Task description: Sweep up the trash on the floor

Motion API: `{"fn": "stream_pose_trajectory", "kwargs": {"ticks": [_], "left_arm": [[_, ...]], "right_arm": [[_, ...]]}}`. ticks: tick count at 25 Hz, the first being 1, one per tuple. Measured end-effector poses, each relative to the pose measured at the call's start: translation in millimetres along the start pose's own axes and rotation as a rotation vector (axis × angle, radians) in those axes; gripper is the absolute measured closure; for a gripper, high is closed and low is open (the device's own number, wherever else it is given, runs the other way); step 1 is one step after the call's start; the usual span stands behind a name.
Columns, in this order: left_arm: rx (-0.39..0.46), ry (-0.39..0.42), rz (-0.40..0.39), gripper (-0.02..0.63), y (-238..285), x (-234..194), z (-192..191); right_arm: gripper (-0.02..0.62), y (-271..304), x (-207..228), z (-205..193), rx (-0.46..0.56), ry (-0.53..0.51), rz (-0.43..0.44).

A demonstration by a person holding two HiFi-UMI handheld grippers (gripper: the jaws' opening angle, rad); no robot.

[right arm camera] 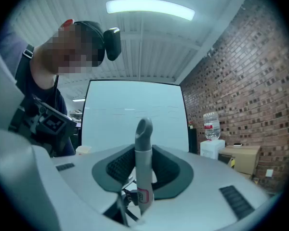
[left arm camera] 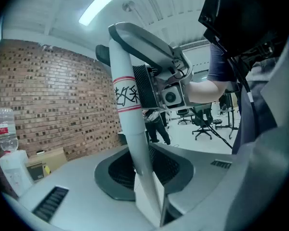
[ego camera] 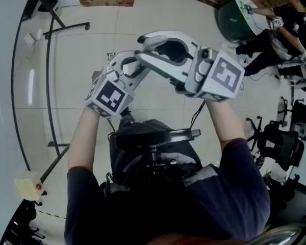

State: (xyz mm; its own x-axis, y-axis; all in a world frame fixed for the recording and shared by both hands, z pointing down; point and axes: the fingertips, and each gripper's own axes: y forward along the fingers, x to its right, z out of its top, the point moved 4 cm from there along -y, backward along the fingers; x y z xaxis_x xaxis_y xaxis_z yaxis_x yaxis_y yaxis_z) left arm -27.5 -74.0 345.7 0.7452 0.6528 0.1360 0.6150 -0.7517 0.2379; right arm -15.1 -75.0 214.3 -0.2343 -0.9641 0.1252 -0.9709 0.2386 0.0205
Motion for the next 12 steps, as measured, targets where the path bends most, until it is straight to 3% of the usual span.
{"fn": "stream_pose_trajectory", "kwargs": {"ticks": [6, 12], "left_arm": [[-0.099, 0.024, 0.114, 0.545, -10.1, -61.5, -21.4], [-0.202, 0.045, 0.235, 0.546, -14.2, -117.3, -35.7]], "right_arm": [[0.469, 37.0, 35.9, -9.1, -0.105, -0.083, 0.031], [0.465, 65.4, 70.3, -9.2, -0.124, -0.104, 0.109]]}}
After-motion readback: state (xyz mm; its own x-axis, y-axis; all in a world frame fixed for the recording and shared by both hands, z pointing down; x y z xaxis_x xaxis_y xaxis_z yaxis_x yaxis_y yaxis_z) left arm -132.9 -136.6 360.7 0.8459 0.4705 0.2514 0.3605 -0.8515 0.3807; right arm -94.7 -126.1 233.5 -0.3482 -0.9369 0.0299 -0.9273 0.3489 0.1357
